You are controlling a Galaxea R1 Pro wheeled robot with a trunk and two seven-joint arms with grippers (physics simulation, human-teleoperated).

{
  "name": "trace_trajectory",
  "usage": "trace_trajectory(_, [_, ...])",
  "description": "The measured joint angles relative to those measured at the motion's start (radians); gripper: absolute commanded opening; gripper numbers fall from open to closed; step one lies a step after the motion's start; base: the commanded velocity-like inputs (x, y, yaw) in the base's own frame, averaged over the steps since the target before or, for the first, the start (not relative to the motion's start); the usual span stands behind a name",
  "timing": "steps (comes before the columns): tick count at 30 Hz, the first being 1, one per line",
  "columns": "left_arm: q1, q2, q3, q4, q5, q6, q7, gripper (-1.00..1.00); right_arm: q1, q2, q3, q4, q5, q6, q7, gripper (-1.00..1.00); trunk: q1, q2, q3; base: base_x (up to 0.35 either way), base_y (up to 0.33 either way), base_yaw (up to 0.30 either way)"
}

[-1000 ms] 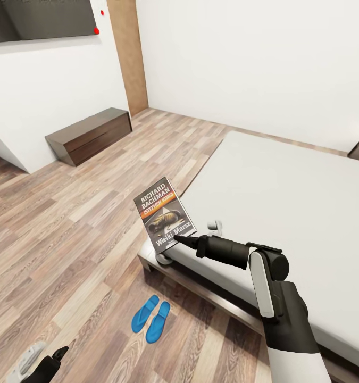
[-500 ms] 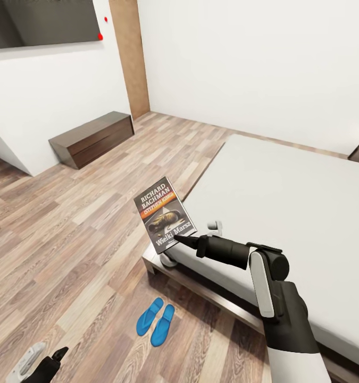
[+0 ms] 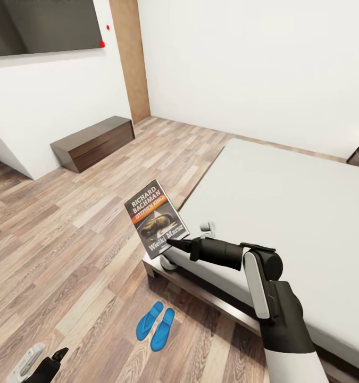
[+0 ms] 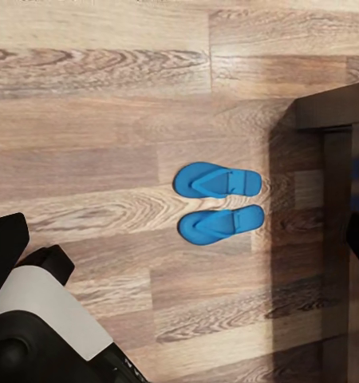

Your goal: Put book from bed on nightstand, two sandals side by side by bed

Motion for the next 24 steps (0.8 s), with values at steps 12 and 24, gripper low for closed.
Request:
trace_trajectory(12, [0.000,0.000,0.000,0.000,0.000,0.000,0.000,1.00,0.000,0.000,0.012,-0.001,0.002,0.000,-0.001,-1.00,0.000,0.000,0.019,0.000,0.000,0.028])
trace_trajectory(24, [0.000,0.000,0.000,0.000,0.000,0.000,0.000,1.00,-0.001,0.000,0.044,0.001,0.004,-0.001,-0.006,-1.00,0.000,0.000,0.038,0.000,0.000,0.098])
